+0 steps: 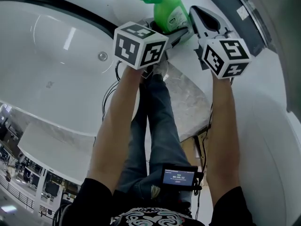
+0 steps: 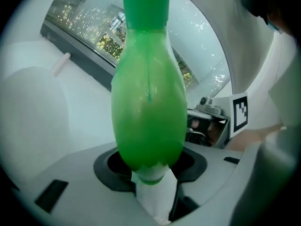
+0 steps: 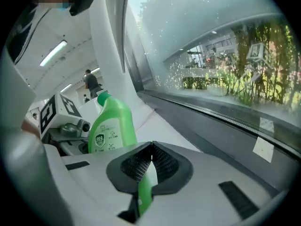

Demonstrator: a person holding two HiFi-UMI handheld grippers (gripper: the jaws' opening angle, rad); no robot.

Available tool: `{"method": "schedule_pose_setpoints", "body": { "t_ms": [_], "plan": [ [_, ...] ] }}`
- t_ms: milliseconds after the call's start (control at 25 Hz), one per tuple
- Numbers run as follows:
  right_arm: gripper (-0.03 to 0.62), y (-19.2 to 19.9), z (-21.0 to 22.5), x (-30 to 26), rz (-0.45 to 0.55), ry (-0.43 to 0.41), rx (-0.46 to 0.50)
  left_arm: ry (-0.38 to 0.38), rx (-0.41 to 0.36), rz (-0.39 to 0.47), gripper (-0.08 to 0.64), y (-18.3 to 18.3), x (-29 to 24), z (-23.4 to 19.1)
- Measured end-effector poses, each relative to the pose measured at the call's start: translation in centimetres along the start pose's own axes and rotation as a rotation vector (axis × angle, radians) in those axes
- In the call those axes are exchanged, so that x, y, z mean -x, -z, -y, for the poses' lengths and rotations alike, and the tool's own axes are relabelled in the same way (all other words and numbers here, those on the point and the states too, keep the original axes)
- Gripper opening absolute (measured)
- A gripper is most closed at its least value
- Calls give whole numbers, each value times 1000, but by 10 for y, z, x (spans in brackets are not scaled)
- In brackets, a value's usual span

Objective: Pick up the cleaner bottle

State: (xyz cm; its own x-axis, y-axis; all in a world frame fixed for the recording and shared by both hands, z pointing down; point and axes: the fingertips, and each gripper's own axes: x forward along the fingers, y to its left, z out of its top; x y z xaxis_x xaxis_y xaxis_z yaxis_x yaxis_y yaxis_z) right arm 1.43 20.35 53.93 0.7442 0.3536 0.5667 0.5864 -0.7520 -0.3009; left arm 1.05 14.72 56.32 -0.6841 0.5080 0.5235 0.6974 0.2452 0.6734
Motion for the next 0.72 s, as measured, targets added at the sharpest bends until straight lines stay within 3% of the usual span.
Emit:
{"method": "schedule_pose_setpoints", "body": {
  "t_ms": [200,400,480,560,640,720],
  "plan": [
    [28,2,1,-4,-21,-88,-59,45,70,24,201,0,-1,-1],
    [28,9,-6,5,-35,-196,-165,100,226,89,199,3,-3,2],
    [28,10,-17,5,-75,-245,-131,118,293,130,199,3,-1,-2],
    [28,11,-25,6,-112,-255,-35,136,338,173,198,2,3,-4],
    [28,8,-25,12,-100,-232,14,158,367,218,198,-2,8,-2],
    [28,2,-10,21,-37,-163,-16,183,398,259,196,-9,11,-2]
  ]
}}
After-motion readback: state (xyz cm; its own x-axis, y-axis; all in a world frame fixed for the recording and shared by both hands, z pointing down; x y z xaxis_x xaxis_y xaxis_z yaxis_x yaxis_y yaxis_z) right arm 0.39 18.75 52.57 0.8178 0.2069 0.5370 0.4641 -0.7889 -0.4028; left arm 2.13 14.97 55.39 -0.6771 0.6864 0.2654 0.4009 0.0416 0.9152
